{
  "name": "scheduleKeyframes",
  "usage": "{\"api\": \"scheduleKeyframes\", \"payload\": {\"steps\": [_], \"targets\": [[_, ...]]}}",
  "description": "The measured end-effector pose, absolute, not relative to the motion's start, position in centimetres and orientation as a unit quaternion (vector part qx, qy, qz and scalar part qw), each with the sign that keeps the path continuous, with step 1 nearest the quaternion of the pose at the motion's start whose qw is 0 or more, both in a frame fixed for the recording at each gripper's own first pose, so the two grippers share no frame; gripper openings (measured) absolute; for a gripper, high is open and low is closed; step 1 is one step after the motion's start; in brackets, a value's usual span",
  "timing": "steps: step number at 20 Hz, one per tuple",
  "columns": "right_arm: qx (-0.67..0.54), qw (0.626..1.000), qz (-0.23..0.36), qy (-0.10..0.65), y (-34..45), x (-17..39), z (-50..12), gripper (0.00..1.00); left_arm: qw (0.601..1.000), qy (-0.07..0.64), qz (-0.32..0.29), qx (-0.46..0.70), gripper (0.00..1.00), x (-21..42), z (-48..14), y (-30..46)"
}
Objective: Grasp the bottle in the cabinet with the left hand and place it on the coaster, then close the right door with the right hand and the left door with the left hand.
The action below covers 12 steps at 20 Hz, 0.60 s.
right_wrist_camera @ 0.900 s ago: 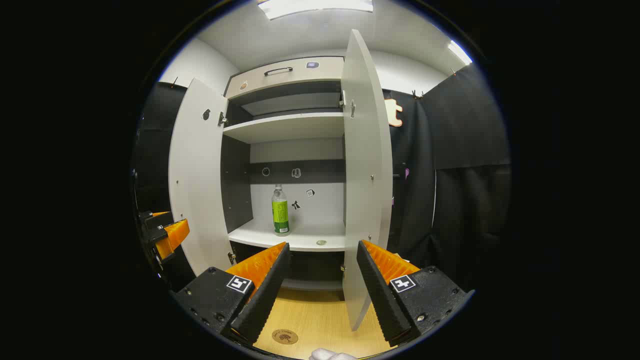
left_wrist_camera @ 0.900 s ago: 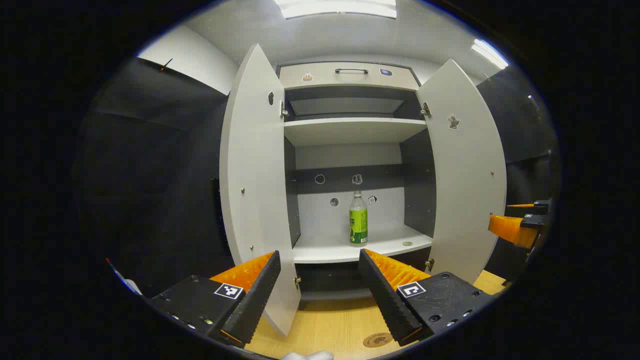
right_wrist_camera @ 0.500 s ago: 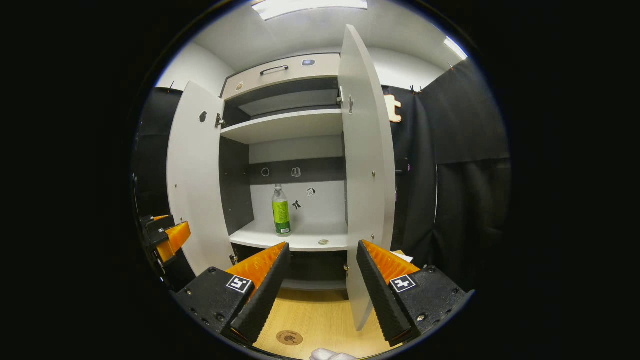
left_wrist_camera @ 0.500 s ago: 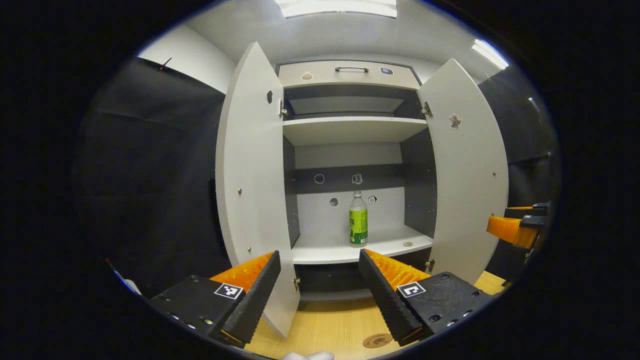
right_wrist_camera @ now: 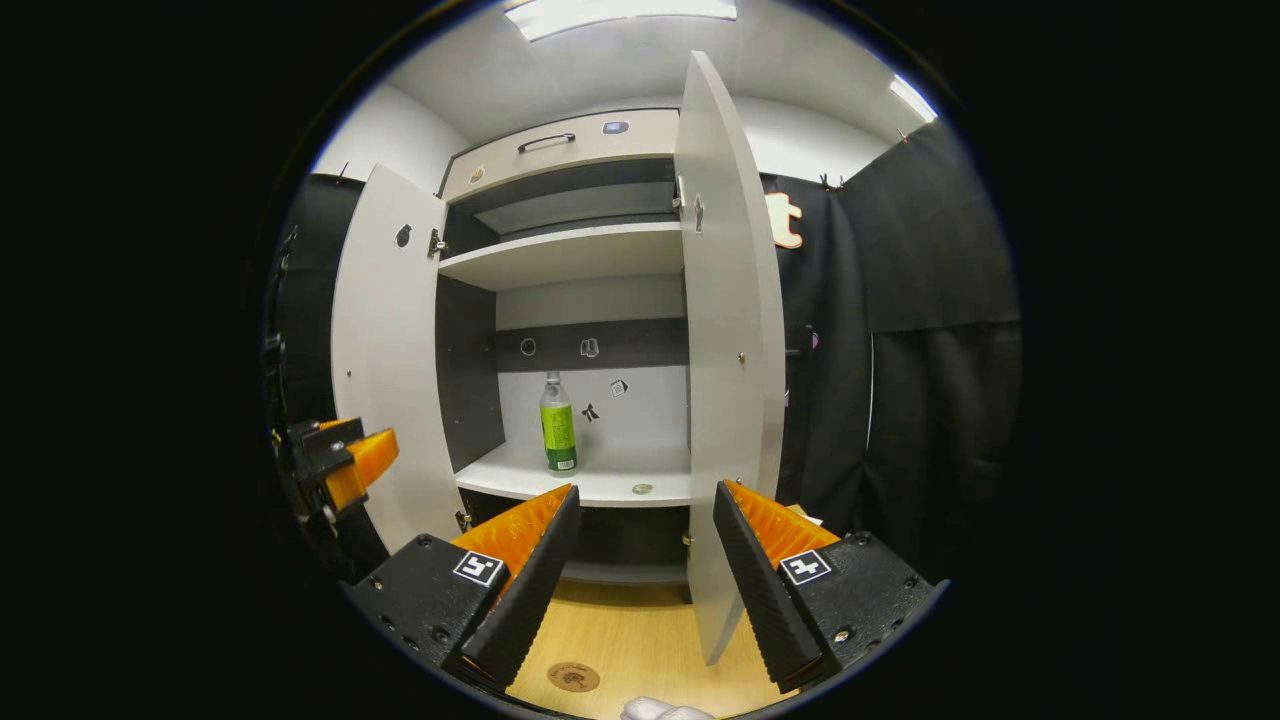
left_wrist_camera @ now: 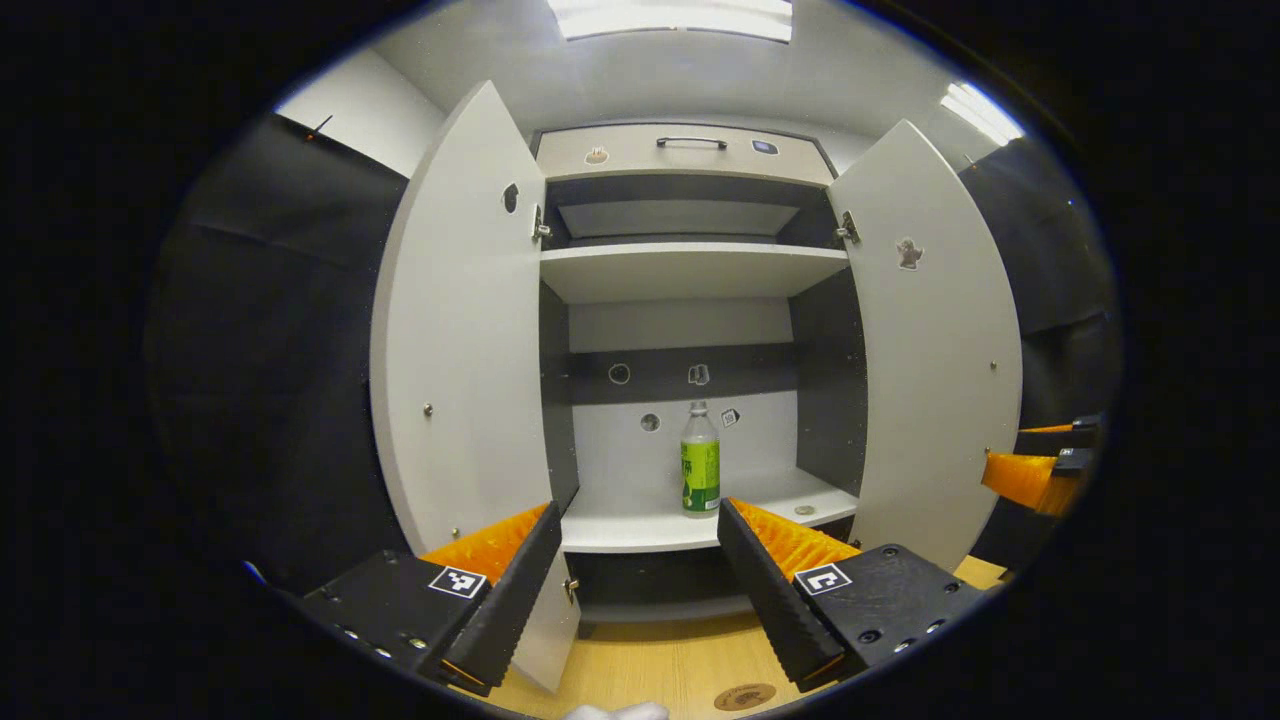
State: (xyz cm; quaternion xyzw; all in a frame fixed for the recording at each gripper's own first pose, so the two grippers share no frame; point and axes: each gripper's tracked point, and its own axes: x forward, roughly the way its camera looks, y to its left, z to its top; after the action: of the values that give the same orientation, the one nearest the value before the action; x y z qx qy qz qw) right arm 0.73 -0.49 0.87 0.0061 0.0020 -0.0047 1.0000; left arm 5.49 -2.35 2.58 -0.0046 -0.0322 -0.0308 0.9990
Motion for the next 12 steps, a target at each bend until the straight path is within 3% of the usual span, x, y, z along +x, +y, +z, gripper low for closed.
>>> {"api": "scheduleKeyframes", "payload": {"steps": [12], "targets": [[-0.031, 0.999, -0.002, -0.003, 1.3, -0.2, 2.9, 0.83, 0.992, -0.094, -0.071, -0.033, 0.96, 22.7, 7.8, -9.2]]}}
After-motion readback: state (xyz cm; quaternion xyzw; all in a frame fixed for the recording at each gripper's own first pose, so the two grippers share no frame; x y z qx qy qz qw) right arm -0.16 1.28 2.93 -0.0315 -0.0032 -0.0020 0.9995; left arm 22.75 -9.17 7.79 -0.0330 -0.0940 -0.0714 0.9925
